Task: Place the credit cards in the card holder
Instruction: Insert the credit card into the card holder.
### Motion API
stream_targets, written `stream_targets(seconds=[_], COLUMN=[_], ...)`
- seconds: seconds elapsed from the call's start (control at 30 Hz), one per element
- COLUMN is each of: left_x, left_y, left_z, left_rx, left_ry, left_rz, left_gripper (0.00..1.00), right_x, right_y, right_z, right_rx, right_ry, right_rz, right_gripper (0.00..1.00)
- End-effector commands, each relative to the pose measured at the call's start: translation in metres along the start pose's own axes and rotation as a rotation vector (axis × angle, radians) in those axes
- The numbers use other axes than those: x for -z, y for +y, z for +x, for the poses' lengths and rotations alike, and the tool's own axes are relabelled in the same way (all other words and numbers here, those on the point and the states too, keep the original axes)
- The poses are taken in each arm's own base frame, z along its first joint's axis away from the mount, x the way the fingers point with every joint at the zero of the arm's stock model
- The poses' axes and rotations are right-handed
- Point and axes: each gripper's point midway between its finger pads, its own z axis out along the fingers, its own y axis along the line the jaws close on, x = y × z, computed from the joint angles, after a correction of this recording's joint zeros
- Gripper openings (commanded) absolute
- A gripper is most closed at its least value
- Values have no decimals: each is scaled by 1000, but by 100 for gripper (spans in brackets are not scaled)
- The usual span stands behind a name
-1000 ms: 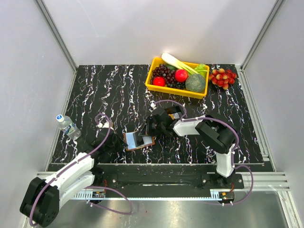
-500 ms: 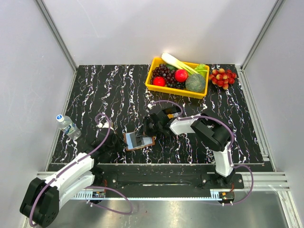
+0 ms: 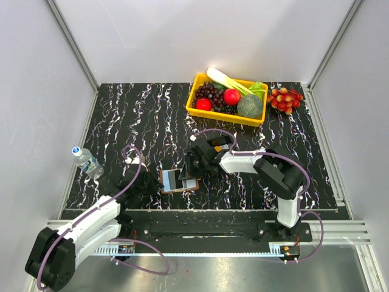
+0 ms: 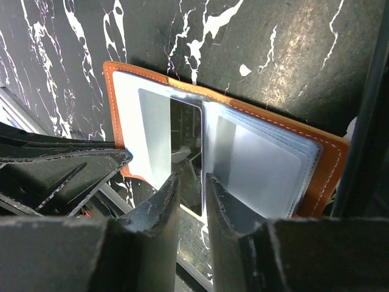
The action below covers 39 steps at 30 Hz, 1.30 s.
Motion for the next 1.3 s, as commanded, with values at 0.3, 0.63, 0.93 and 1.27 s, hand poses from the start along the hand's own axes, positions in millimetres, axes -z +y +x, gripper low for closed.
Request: stream_targets(seconds=[0.3,0.63,0.93,1.27], left_x=[1,2,2,6], left_y=[5,4,-1,-4], left_z=[3,3,2,-1], left_rx=[-9,-9,-6,-6], left_ry=[4,-3,-9,-36], left_rz=[-8,6,28,57], left_gripper=[0,1,9,36], right_x=[-17,-26,-23,-27], right_y=[34,53,76,46], right_z=[22,22,32,29], right_rx=[70,106,104,38], right_ry=[92,96,167,135], right_rz=[-86,-123,-254,-65], right_gripper=[26,29,29,31])
